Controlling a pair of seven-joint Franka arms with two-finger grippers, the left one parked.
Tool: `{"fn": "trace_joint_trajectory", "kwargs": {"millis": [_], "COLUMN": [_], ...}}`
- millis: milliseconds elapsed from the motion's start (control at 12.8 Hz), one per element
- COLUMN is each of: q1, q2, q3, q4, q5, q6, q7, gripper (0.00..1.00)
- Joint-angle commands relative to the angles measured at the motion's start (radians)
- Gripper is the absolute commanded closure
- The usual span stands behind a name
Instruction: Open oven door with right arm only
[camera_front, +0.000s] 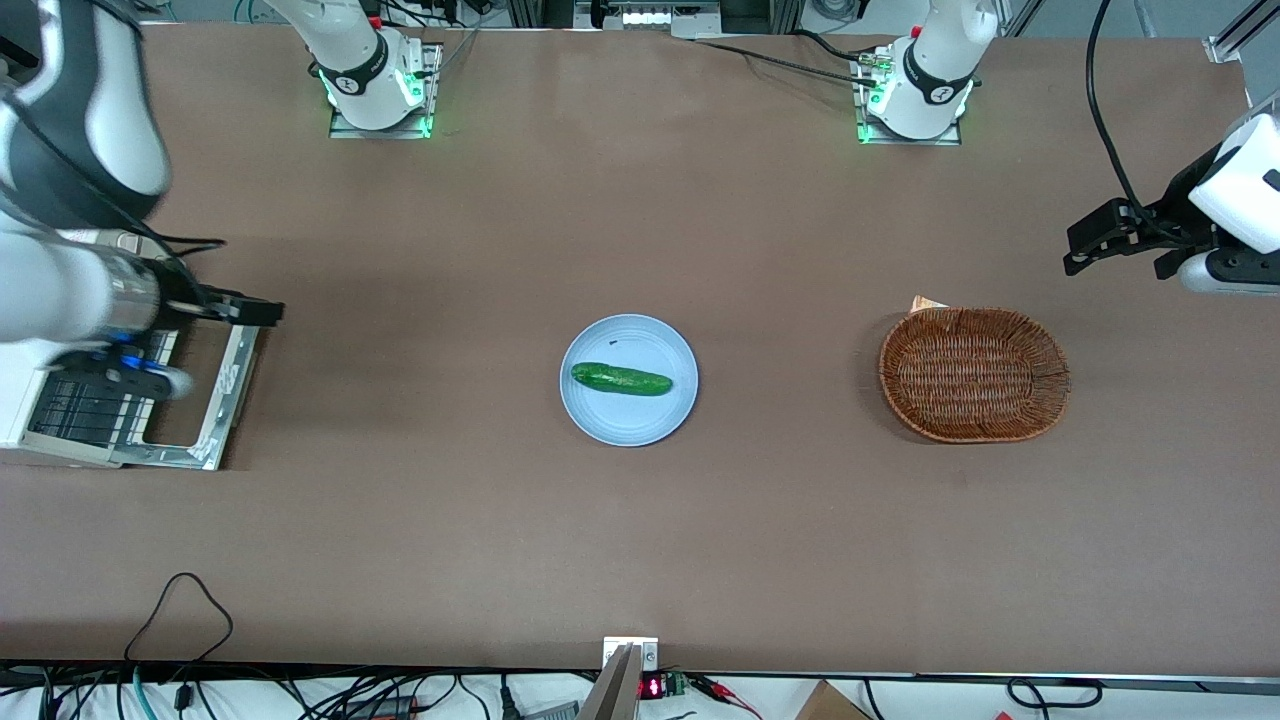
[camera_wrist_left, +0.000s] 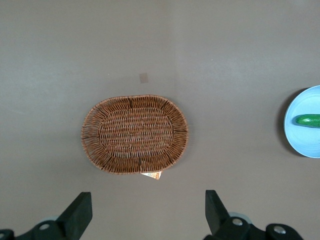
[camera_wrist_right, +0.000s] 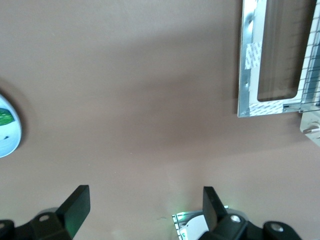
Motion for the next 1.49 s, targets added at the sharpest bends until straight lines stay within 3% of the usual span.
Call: {"fn": "trace_joint_trajectory", "kwargs": {"millis": [0, 313, 470, 627, 705, 1018, 1175, 1410], "q1": [-0.03, -0.065, -0.038, 0.143, 0.18, 0.199, 0.194, 0.187], "q2": [-0.054, -0.071, -0.104, -0.192, -0.224, -0.341, -0.353, -0.346], "q3": [-0.005, -0.008, -0.024, -0.22, -0.26, -0.261, -0.259, -0.246], "q4": [-0.009, -0.012, -0.054, -0.191, -0.235, -0.395, -0.395, -0.392], "q5": [0.027, 0.021, 0.024, 0.026, 0.026, 0.012, 0.012, 0.01], "q6": [-0.012, -0.021, 0.005, 0.08, 0.1, 0.292, 0.301, 0.303], "q7": [-0.023, -0.028, -0.029, -0.093, -0.118, -0.149, -0.175, -0.352], "gripper": [0.0, 0.0, 0.0, 0.0, 0.0, 0.0, 0.0, 0.0]}}
